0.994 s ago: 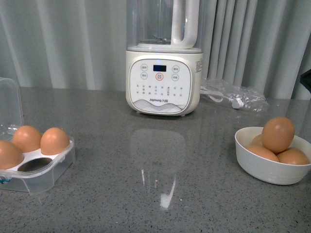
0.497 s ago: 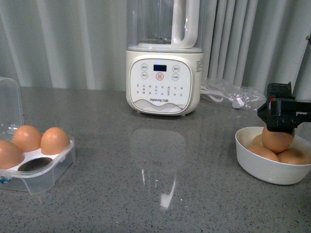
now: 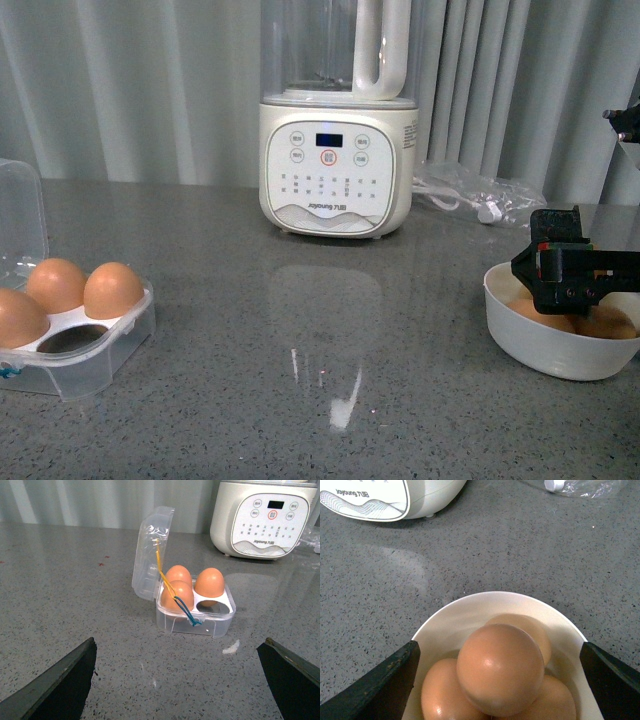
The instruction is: Put egg into box
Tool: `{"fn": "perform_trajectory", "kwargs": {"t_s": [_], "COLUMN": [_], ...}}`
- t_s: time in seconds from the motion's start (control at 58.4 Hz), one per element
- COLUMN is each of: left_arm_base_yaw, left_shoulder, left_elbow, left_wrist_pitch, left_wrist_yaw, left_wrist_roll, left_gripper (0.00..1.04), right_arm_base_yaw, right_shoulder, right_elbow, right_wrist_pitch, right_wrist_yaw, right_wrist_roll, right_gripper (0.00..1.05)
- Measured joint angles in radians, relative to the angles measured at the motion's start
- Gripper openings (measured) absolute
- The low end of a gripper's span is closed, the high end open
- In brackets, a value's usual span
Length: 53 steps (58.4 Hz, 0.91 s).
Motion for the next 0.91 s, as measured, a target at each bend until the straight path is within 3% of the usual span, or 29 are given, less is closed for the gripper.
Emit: {"fn": "perform_trajectory", "kwargs": {"t_s": [0.189,0.274,0.685,0.908], "left_arm_base_yaw": [0.000,0.000,0.000,0.000], "left_shoulder": [0.000,0.000,0.000,0.000], "left_elbow": [0.000,0.000,0.000,0.000], "left_wrist_pitch": [0.000,0.000,0.000,0.000], "left_wrist_yaw": [0.000,0.000,0.000,0.000], "left_wrist_roll": [0.000,0.000,0.000,0.000], "left_gripper": [0.98,0.98,0.98,0.98], "right_arm_base_yaw": [0.000,0.000,0.006,0.035], "right_shoulder": [-0.006,-0.006,-0.100,-0.117], "right_elbow": [-0.006,-0.006,0.002,0.186], "right_wrist_pitch": [0.004,0.004,-0.050,-0.129], "right_wrist_yaw": [-0.001,-0.005,-0.029,-0.101], "right_wrist_roll": [-0.011,-0.015,-0.017,-0.017], "right_gripper": [0.54,0.44,0.41,0.41]}}
